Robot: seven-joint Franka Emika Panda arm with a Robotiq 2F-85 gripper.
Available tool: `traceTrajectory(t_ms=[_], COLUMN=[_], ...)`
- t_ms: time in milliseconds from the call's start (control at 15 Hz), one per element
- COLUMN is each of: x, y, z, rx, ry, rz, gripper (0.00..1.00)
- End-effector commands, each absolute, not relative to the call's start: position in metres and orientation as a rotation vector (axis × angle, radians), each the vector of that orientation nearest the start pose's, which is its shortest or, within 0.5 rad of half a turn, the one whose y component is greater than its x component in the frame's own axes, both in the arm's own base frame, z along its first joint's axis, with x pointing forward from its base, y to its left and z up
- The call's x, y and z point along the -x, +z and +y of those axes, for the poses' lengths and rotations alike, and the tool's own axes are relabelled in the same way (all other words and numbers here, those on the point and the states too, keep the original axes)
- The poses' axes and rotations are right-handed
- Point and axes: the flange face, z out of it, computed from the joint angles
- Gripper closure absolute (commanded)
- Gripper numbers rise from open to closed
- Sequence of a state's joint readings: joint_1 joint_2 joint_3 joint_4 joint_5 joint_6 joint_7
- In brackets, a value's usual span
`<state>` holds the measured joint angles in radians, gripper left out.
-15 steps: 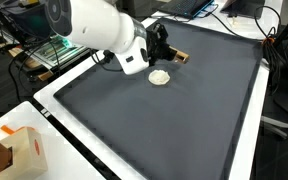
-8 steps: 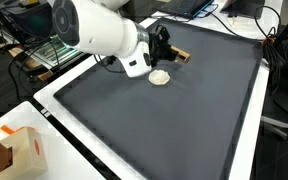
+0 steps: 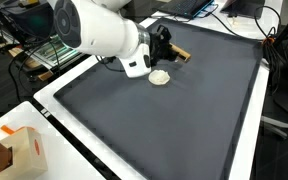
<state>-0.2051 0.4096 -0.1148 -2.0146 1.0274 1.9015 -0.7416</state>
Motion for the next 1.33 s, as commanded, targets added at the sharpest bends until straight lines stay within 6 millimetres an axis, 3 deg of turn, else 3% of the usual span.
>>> traceTrajectory(t_ms=[0,333,667,1000,1267], x=[-0.556,-0.557,-0.560,-0.562,-0.561], y=[0.257,0.286,0.328,0.366,0.385], z=[-0.117,-0.111,-0.100,-0.083,-0.068], rx=[2.171,2.209,2.308,2.528,2.712], ry=[-0.011,-0.026,-0.083,-0.131,-0.101], rz=[0.283,0.347,0.494,0.693,0.849], gripper=[0.76,0.76,0.76,0.76,0.76])
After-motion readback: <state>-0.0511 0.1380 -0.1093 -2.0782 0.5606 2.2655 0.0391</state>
